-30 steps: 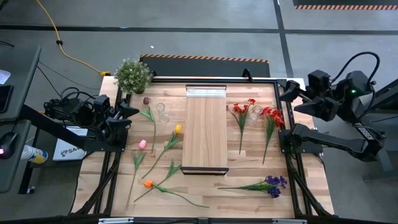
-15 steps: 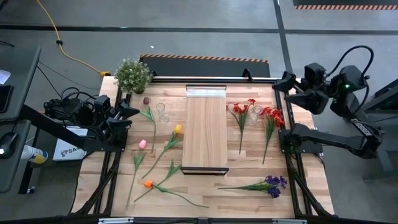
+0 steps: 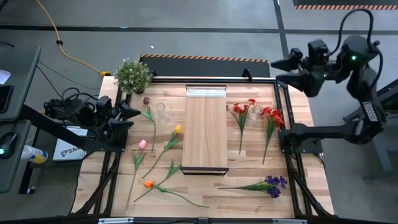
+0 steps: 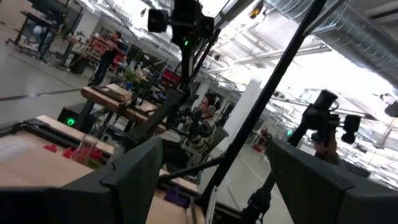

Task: Pick and place flowers into a vace then onto a shelf
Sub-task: Put the left red flowers into the right transparent vase

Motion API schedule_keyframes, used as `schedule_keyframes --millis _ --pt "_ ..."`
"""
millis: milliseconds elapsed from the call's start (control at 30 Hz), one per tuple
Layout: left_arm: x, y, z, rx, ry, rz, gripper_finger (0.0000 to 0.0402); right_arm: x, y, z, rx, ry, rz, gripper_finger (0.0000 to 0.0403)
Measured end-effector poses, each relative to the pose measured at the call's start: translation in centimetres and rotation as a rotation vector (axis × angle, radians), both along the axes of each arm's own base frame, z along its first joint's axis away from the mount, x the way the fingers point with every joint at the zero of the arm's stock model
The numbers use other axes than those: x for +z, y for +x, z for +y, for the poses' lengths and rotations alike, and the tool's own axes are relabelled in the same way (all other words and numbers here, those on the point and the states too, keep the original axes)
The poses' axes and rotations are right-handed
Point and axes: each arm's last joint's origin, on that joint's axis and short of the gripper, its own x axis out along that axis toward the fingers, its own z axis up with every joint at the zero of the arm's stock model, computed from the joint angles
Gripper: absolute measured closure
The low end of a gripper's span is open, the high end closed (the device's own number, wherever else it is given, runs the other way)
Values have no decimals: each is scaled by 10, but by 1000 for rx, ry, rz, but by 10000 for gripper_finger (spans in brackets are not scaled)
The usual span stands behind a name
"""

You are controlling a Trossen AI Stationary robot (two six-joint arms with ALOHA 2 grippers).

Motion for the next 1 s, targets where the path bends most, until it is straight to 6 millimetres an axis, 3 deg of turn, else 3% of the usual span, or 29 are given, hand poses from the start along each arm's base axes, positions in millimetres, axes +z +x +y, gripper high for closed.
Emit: schedule_keyframes --millis 200,667,1000 --pt "-2 1 0 0 8 20 76 -4 -2 1 -198 106 259 65" --pt "-2 1 0 3 9 24 76 -49 4 9 -382 457 656 65" --pt "-4 1 0 3 16 41 76 -78 1 23 -436 692 754 65"
